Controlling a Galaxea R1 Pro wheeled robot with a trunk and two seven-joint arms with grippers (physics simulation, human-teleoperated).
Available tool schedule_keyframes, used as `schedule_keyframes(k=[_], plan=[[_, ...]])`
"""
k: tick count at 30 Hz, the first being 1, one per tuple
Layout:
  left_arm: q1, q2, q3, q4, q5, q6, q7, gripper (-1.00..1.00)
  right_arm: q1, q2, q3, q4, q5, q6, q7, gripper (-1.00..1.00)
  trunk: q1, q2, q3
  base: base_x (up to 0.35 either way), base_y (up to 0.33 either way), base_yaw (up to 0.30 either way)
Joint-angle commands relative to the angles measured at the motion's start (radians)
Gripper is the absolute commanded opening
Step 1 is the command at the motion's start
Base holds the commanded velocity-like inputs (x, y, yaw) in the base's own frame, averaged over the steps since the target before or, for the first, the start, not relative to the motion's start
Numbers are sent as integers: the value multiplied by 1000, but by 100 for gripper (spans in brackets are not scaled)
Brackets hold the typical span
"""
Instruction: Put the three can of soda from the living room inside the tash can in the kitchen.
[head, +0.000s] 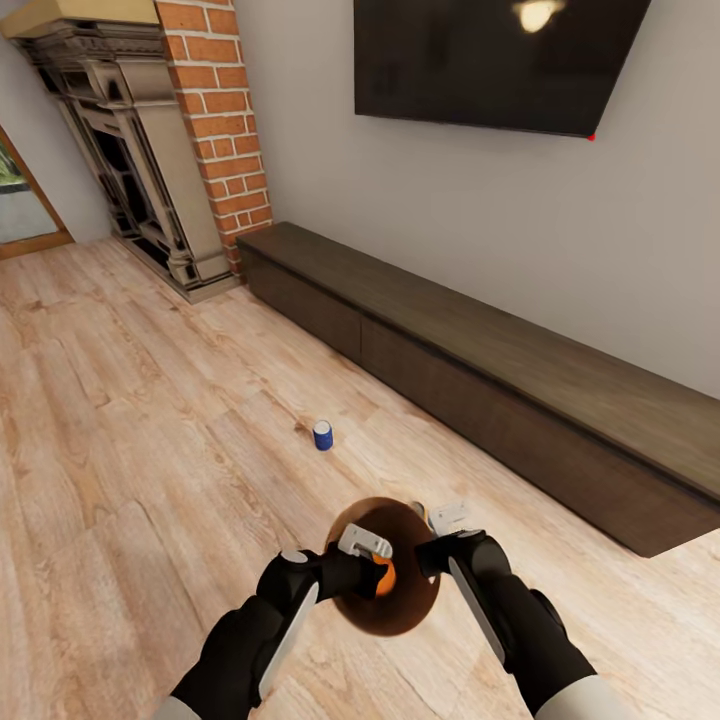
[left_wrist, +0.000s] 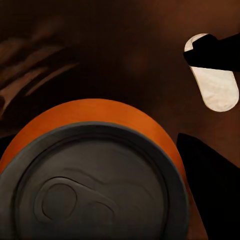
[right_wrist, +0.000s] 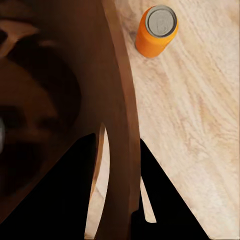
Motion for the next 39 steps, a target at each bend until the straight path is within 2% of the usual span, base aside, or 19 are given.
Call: schedule_keyframes(k=[1,5,13,28,33,39], plan=[[0,3,4,10,-35,-12,5,-100,-1,0,0,-42,-27,-1,6,-100,0,0,0,0,0,0],[0,2,4,36,-34,-35,23,-100,0,0,1,-42,-27,-1,6,-100,0,0,0,0,0,0],[0,1,4,41,-33,-41,35,-100,0,-1,45,-42,-27,-1,4,-100,0,0,0,0,0,0],[0,-1,-6,42,-32,-40,37,-100,0,0,49,-41,-27,-1,4,-100,0,0,0,0,0,0],[0,-2,-45,42,-32,-40,39,-100,0,0,49,-41,-27,-1,4,-100,0,0,0,0,0,0],[0,-3,-58,42,-32,-40,40,-100,0,0,50,-40,-27,-1,4,-100,0,0,0,0,0,0]])
